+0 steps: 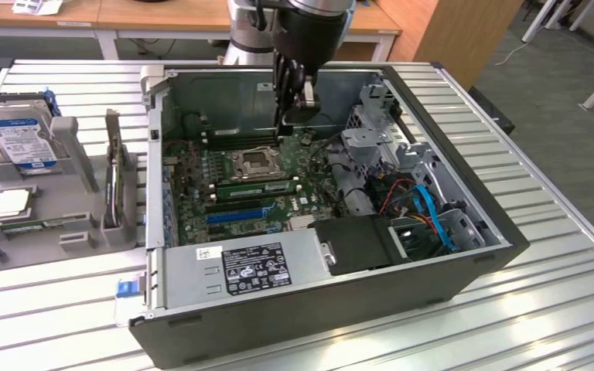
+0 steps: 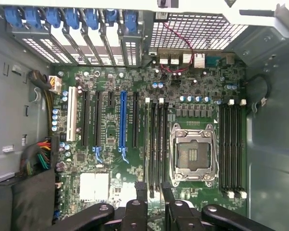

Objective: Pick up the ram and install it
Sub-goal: 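Insert the ram into the slot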

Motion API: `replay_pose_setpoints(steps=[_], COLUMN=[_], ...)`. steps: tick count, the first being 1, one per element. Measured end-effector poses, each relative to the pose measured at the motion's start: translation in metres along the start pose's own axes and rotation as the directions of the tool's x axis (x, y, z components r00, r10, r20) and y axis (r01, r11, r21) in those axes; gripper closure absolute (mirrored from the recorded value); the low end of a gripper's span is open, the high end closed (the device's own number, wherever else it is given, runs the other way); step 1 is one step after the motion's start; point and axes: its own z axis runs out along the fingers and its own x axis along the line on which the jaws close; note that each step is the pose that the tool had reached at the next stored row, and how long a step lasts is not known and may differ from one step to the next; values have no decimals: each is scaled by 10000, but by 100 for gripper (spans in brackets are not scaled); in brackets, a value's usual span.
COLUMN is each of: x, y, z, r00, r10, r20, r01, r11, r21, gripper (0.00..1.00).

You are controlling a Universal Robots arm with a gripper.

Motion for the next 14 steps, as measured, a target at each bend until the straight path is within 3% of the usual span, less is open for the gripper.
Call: replay_pose_setpoints(steps=[5, 12, 14], x=[0, 0, 0], y=[2, 33, 34], z=[-4, -4, -4], r00=[10000, 10000, 10000], r10=[-2, -17, -21], r20=[1, 12, 13], r01=[2, 17, 20], r11=[10000, 9998, 9997], r21=[14, 213, 236], gripper=[75, 75, 75])
